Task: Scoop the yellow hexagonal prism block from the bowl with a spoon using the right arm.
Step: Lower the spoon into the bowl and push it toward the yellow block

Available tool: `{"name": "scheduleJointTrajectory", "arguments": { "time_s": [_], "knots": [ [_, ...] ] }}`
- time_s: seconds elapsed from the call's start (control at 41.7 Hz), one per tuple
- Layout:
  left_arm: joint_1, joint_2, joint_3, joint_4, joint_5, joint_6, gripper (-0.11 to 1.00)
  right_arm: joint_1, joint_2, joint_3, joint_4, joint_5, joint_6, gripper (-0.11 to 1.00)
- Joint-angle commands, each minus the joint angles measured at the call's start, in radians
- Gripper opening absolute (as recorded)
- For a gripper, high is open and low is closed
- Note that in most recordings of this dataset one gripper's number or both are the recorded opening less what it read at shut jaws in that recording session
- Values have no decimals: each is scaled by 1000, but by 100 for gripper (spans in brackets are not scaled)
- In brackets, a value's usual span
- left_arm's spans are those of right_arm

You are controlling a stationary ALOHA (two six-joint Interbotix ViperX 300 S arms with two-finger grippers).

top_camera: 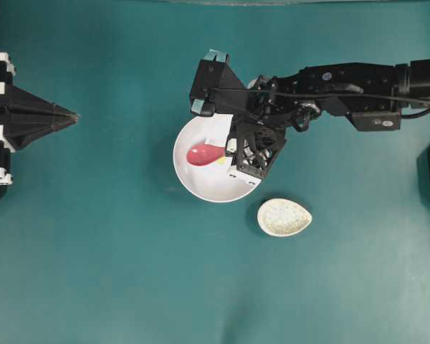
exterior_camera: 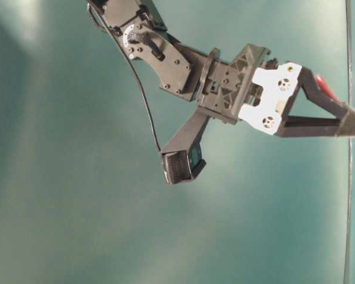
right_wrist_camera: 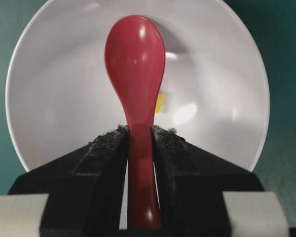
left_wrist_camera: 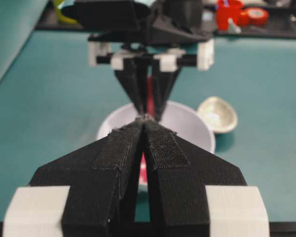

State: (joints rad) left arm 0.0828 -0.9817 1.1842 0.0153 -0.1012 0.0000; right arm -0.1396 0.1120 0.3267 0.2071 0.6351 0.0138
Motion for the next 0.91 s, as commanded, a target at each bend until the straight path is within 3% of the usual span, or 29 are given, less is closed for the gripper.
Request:
{"name": "scheduleJointTrajectory", "arguments": {
  "time_s": [0.0, 0.48, 0.887],
  "knots": [
    [0, 5, -14, 3, -3, 2, 0, 2, -52, -23, -2, -6, 2, 22],
    [2, 8, -12, 3, 18, -3, 0, 2, -219, 9, 5, 61, 55, 22],
    [0, 5, -14, 3, 18, 0, 0, 2, -247, 28, 5, 239, 86, 22]
  ]
}}
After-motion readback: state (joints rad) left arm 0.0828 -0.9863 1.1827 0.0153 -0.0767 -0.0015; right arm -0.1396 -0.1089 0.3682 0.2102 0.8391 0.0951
